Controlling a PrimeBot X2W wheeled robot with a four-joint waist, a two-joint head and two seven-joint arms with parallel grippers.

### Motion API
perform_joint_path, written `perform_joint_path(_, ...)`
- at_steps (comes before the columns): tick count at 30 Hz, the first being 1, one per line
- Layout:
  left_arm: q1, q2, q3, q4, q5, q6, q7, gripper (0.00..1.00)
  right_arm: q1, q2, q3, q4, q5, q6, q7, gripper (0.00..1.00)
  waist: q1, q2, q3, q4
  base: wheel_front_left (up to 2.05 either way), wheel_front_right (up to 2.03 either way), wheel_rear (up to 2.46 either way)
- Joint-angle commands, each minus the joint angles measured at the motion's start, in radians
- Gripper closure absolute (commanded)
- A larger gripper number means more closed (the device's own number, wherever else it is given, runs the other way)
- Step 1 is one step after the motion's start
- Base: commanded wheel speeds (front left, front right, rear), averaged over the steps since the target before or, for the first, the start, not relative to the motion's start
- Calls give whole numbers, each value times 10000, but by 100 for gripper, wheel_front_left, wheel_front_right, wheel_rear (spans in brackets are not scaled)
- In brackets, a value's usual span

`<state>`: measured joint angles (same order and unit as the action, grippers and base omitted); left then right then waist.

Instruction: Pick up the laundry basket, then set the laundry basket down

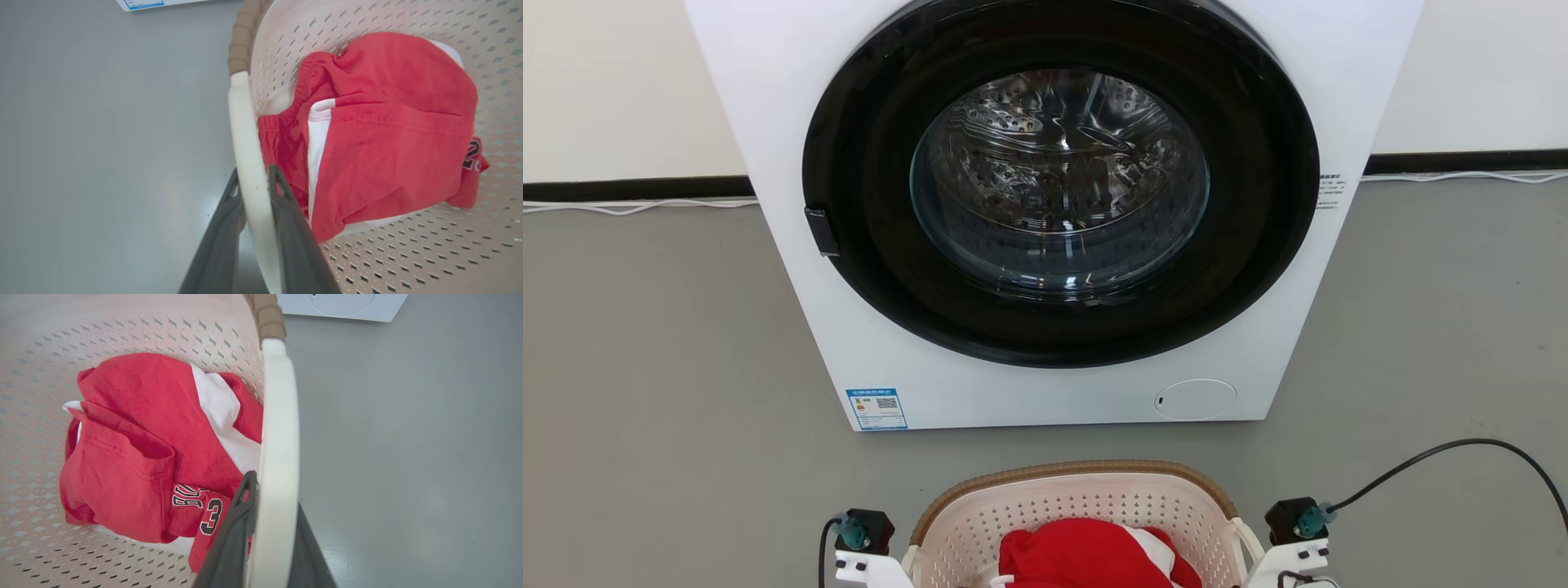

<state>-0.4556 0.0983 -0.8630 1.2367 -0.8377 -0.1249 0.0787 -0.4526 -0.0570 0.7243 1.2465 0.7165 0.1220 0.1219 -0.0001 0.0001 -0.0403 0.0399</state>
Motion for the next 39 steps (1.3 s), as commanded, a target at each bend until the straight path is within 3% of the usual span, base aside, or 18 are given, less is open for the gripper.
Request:
perform_joint_path(1, -202, 292, 110, -31, -9, -57, -139, 100, -339, 68, 243, -138, 28, 87, -191, 100, 1, -1, 0, -5, 0, 0, 0)
perform_joint_path(19, -686, 366, 157, 224, -312, 35, -804, 100, -577, 63, 758, -217, 322, 87, -1162, 100, 1, -1, 633, 56, 0, 0, 0)
perform_joint_path(28, -1801, 477, 268, 238, -238, 168, -1804, 100, -1433, -43, 997, -315, 189, 87, -2353, 100, 1, -1, 2322, 186, 0, 0, 0)
perform_joint_path(39, -3201, 565, 178, 282, 15, 236, -2591, 100, -2805, -209, 1234, -118, 59, 87, -3051, 100, 1, -1, 4809, 350, 0, 0, 0)
